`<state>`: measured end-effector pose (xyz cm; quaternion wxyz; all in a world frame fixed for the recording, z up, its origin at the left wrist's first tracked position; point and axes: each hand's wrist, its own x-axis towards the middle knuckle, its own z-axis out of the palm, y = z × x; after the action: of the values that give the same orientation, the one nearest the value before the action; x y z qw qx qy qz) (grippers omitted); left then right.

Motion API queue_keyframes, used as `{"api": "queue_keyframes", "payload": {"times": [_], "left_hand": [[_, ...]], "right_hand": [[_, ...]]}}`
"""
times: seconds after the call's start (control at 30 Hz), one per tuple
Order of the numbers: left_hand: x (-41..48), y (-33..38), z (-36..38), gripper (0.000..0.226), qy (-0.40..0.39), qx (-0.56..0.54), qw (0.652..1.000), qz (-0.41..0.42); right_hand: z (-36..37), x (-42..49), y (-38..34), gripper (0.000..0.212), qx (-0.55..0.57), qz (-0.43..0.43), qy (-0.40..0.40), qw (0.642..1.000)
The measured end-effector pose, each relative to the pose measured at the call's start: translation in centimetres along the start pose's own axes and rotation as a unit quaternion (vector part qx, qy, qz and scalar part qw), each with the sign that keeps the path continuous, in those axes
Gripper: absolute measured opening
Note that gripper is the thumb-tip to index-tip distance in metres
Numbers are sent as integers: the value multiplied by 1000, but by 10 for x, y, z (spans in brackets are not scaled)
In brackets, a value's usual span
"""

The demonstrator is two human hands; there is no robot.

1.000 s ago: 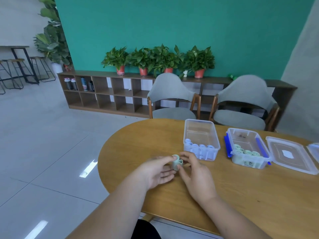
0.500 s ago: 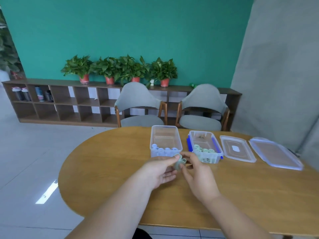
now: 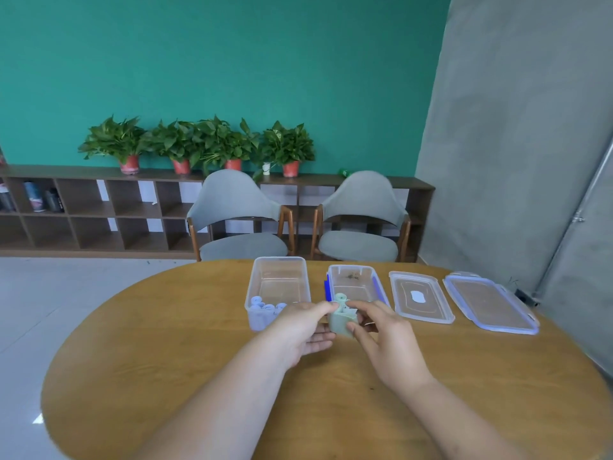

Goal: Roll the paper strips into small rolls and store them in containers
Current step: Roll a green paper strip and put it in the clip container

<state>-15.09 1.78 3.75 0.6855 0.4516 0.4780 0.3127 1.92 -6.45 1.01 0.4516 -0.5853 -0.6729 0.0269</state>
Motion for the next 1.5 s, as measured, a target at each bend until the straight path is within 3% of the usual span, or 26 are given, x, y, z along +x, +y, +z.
{"api": "queue_keyframes", "payload": {"times": [0.2, 0.37, 0.5, 0.83, 1.07, 1.17, 1.33, 1.5], "left_hand": [[15, 21, 15, 34, -44, 81, 995, 27], [34, 38, 20, 29, -36, 147, 986, 63], [49, 51, 23, 34, -26, 162, 983, 80], [88, 70, 32, 31, -13, 292, 944, 152], [112, 60, 29, 33, 6, 453, 861, 231], [116, 54, 23, 52, -16, 509, 825, 245], [120, 49, 21, 76, -44, 656, 716, 235], [128, 46, 23, 83, -56, 694, 679, 232]], "right_hand": [[-16, 26, 20, 40, 31, 6, -45, 998], [-28, 59, 31, 46, 31, 33, -115, 992], [-34, 88, 38, 43, -13, 4, -151, 988], [-28, 124, 60, 41, -44, 9, -140, 989], [-16, 144, 90, 38, -95, 61, -122, 986], [-10, 150, 106, 38, -127, 84, -136, 979], [6, 161, 125, 40, -185, 114, -221, 951], [21, 172, 131, 35, -234, 109, -294, 920]]}}
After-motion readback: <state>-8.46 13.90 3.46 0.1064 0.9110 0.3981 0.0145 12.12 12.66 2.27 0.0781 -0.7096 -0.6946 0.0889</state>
